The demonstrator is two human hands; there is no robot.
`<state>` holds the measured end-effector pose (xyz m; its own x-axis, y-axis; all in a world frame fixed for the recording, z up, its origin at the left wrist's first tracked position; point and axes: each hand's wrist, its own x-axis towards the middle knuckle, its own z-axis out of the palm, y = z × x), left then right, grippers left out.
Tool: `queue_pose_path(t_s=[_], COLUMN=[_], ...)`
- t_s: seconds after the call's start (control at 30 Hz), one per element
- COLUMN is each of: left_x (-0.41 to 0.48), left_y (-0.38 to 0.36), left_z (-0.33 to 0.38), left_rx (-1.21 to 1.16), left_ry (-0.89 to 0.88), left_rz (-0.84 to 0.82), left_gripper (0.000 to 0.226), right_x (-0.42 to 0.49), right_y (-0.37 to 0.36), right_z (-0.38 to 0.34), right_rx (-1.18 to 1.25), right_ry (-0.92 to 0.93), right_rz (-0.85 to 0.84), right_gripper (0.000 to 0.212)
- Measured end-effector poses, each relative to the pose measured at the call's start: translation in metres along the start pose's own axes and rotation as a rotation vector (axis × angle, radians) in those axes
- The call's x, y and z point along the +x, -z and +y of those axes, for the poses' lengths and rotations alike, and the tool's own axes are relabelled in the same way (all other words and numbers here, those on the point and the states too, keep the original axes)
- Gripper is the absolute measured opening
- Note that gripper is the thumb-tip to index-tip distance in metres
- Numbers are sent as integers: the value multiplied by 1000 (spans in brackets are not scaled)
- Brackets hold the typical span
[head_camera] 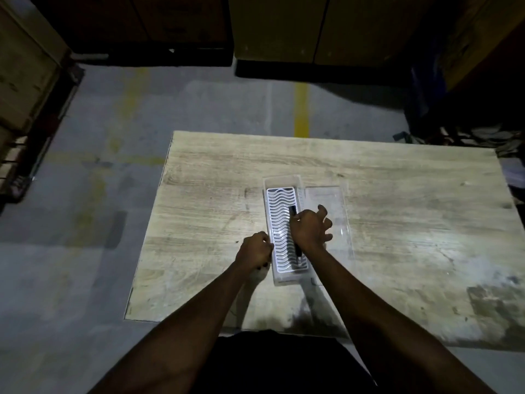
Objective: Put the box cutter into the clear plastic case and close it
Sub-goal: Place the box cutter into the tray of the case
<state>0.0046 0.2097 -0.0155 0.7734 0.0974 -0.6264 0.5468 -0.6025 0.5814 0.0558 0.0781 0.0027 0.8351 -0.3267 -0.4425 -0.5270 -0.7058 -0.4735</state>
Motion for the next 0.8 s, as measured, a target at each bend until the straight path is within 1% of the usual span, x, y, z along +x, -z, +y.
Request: queue_pose_path(t_s=[0.07,0.13,0.33,0.5,0.63,0.8], left_x=[2,3,6,7,8,6], left_y=[1,1,2,-1,-3,-3], left_z=[-2,-4,-6,-10,-10,-9], left_rx=[-1,-1,-9,-12,-17,-12], left_ry=[-12,-35,-63,-68,-54,-52], left_rz=[-19,-27,-39,-18,-20,-3], left_gripper=[9,8,7,9,8,7], right_x=[1,0,1,1,1,1], right_y=[-14,-25,-41,-54,-58,-58], right_z=[1,1,-2,-4,-3,-4], right_rx=[-32,-73,-165,-309,-375,-403], right_ry=[-75,-100,-144,-163,-175,-179], right_rz=[-1,5,54,136,174,160], right_gripper=[27,35,25,20,20,22])
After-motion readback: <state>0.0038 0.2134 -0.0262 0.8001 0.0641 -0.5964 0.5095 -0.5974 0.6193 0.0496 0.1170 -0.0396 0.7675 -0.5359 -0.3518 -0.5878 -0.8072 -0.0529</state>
